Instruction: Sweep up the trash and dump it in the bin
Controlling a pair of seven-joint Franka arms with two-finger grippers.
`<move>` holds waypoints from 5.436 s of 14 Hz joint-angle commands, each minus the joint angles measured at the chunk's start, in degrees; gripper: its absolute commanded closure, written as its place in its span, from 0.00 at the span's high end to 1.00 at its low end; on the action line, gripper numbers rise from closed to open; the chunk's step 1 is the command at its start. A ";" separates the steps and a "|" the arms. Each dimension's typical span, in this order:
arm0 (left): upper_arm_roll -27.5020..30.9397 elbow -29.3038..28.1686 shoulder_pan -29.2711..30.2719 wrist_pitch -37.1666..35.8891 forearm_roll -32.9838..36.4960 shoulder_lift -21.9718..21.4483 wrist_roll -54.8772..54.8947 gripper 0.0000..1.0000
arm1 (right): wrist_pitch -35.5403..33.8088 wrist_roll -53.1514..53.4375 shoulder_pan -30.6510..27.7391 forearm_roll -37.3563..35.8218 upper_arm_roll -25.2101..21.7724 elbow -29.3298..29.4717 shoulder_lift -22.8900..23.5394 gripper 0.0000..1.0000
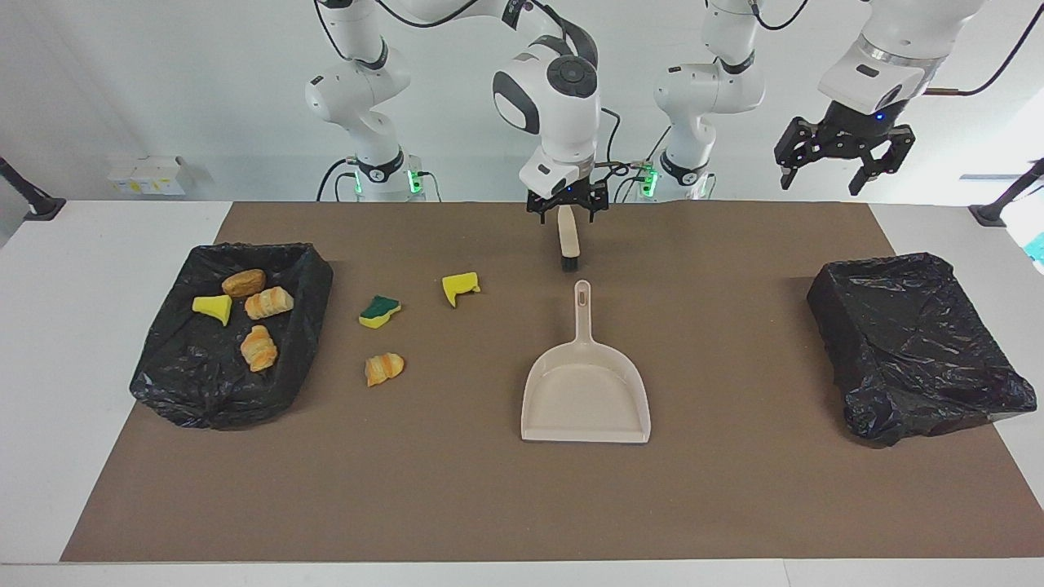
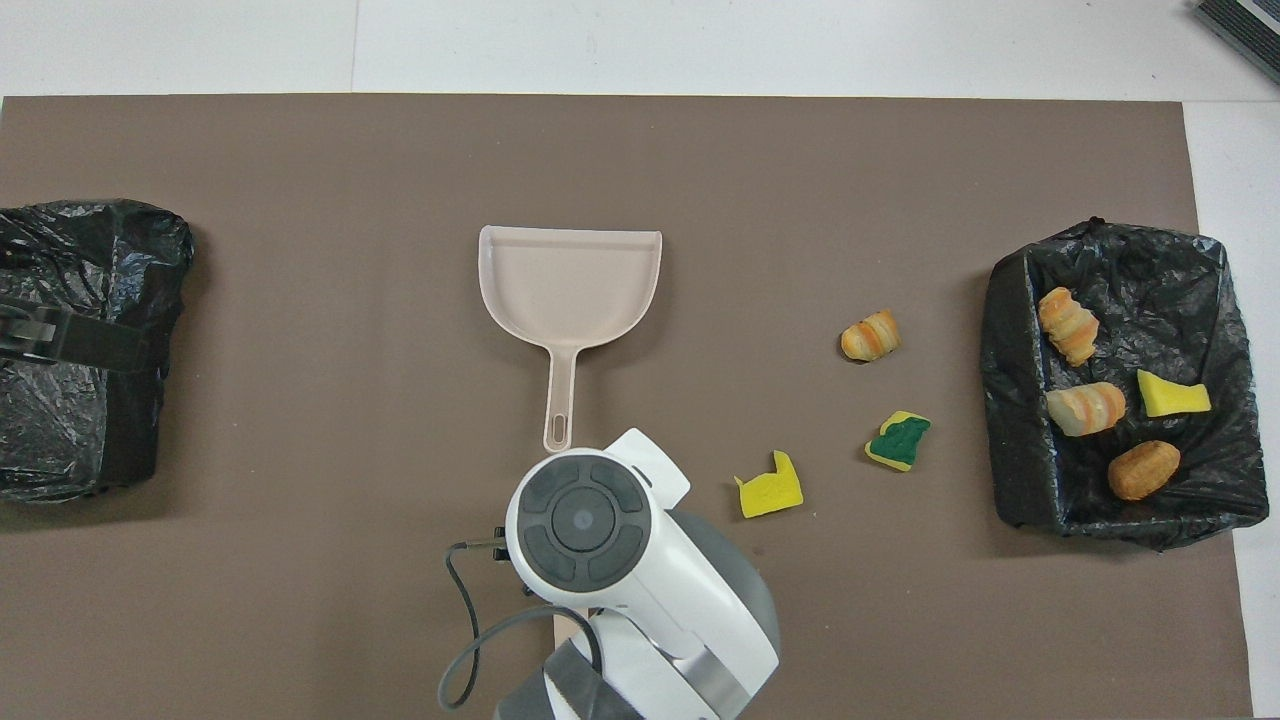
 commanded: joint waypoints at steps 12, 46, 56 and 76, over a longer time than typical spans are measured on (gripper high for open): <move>-0.60 0.02 0.77 -0.22 0.90 -0.13 0.76 1.00 | 14.13 16.52 16.29 2.17 0.17 -22.81 -6.08 1.00; -1.56 -22.47 -24.72 43.20 -0.68 18.42 -34.75 1.00 | -11.17 3.26 -0.91 -1.43 -0.53 -18.95 -15.84 0.00; -1.39 -21.16 -25.60 44.26 2.29 21.76 -35.36 0.23 | -11.10 -18.08 -21.74 -10.74 -0.44 -19.38 -14.44 0.00; -0.86 -23.17 -24.10 28.79 6.88 14.82 20.98 0.00 | 1.47 -37.09 -34.60 -13.23 0.00 -26.25 -10.84 0.00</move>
